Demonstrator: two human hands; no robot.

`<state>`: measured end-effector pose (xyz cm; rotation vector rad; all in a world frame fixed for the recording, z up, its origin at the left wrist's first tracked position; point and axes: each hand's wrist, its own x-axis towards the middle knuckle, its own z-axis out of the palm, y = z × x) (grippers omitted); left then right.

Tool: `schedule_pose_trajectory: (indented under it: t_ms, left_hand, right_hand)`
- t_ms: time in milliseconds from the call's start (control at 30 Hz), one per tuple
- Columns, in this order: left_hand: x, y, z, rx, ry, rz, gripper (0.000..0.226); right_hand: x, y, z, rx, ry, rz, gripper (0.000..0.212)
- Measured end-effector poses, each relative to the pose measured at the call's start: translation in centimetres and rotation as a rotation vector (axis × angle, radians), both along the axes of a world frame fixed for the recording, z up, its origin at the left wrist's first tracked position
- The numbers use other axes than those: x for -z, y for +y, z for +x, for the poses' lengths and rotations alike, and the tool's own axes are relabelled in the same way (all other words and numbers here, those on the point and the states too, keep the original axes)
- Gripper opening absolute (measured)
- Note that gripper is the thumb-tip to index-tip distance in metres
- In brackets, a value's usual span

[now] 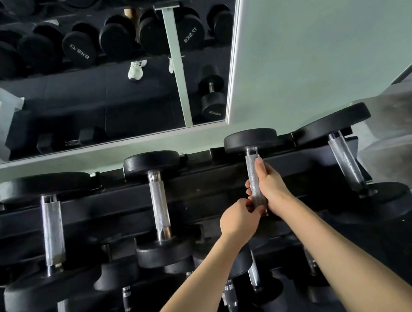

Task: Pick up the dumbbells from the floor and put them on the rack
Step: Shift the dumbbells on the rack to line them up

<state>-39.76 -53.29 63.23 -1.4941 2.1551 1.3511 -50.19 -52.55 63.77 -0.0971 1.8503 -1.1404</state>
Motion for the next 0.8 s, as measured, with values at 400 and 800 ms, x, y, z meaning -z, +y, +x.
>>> schedule_pose_trajectory:
  t_ms: [400, 800]
  left_hand:
    - [0.2, 1.1, 0.2, -0.019, 0.011, -0.022, 0.030]
    - [-0.6, 0.7, 0.5, -0.008, -0.037, -0.086, 0.034]
  right_hand:
    - [0.3, 0.5, 0.9, 0.052, -0.011, -0.026, 0.042]
    - [0.4, 0.3, 1.3, 0.147, -0.077, -0.090, 0.038]
